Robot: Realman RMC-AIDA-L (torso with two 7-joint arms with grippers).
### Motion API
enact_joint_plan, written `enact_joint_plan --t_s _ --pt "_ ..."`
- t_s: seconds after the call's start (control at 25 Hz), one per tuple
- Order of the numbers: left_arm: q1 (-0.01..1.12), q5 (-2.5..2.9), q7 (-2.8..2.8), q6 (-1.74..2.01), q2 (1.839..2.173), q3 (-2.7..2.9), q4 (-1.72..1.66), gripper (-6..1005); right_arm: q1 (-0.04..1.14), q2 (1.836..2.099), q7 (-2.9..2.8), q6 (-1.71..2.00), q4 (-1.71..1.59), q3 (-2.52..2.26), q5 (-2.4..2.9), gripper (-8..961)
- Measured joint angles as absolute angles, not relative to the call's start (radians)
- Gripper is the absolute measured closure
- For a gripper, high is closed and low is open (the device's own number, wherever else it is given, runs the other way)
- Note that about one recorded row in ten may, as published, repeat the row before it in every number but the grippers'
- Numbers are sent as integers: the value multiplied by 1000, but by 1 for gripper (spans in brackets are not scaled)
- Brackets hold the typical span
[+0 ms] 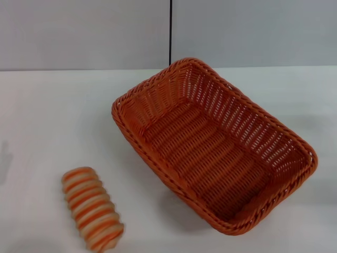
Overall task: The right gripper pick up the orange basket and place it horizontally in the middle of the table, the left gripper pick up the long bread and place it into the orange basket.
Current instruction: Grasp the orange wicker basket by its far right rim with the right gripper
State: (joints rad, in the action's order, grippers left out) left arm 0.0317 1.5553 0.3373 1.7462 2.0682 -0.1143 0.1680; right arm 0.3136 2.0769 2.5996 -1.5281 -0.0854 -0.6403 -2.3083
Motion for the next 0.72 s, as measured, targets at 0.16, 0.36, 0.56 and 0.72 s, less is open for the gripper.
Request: enact_joint_plan --t_s 0.16,0.36,0.56,0.72 --pt "44 1551 337 1736 2067 -122 164 168 285 2075 2587 -1547 -117 -643 -2249 401" --pt "63 1549 338 1724 2066 -123 146 168 237 2072 2370 -1504 -333 -645 -2033 401" --pt "72 1549 338 1713 2065 -123 139 168 208 2076 2050 -1446 -580 -640 -1840 402" --pt "80 1549 339 1700 2065 -123 132 168 208 2075 1744 -1402 -800 -643 -1665 402"
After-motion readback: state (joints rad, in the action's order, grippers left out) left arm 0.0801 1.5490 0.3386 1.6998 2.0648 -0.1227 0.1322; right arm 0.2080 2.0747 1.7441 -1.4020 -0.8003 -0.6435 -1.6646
